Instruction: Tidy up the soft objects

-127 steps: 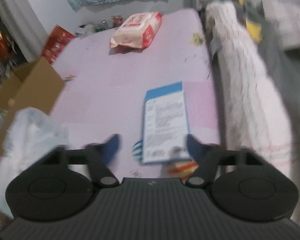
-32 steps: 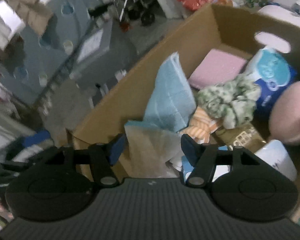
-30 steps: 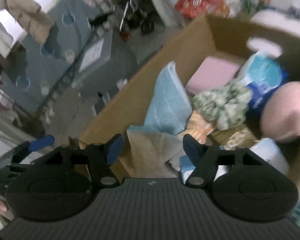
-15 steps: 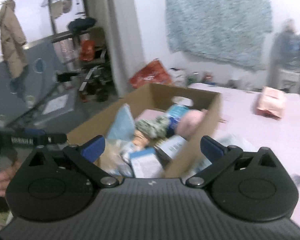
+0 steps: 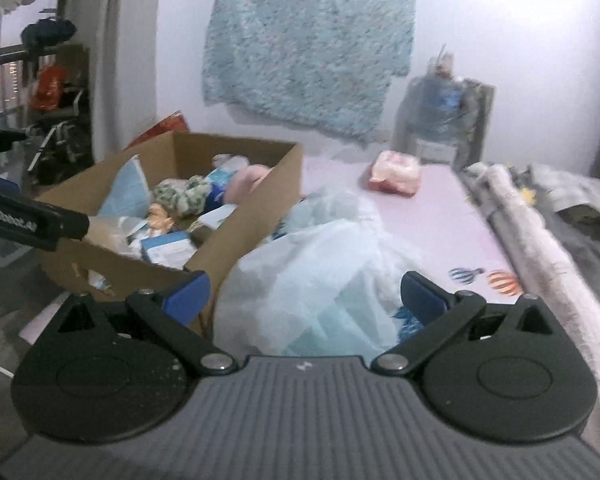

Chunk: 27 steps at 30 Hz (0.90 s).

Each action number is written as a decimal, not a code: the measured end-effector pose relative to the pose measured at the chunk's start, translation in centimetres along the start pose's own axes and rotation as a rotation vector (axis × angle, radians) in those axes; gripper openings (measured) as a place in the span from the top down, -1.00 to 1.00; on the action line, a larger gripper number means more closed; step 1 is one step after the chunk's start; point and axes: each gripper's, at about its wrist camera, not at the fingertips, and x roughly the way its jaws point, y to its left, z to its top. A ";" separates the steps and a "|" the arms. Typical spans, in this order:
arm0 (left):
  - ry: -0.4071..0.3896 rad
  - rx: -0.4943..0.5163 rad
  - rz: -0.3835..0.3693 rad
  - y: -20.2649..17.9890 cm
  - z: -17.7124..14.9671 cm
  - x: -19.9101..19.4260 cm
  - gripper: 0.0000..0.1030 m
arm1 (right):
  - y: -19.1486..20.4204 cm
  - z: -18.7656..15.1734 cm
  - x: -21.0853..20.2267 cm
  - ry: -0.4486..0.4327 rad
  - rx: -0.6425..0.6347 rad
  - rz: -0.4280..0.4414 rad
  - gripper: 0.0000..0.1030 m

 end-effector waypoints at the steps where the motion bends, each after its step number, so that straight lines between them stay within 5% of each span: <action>1: -0.006 -0.005 -0.010 -0.2 0.0 -0.1 -1.00 | 0.2 0.1 -0.3 -0.019 -0.003 -0.014 -0.98; 4: -0.014 -0.030 -0.011 -0.4 0.1 -0.1 -1.00 | -0.1 0.8 -1.6 -0.053 0.016 -0.028 -0.98; 13: -0.010 -0.024 0.000 -0.7 -0.3 -0.1 -1.00 | -2.0 1.2 -1.2 0.086 0.203 0.062 -0.98; 27: 0.082 -0.029 0.015 1.1 -0.4 1.4 -1.00 | -0.3 0.6 2.0 0.210 0.232 0.134 -0.98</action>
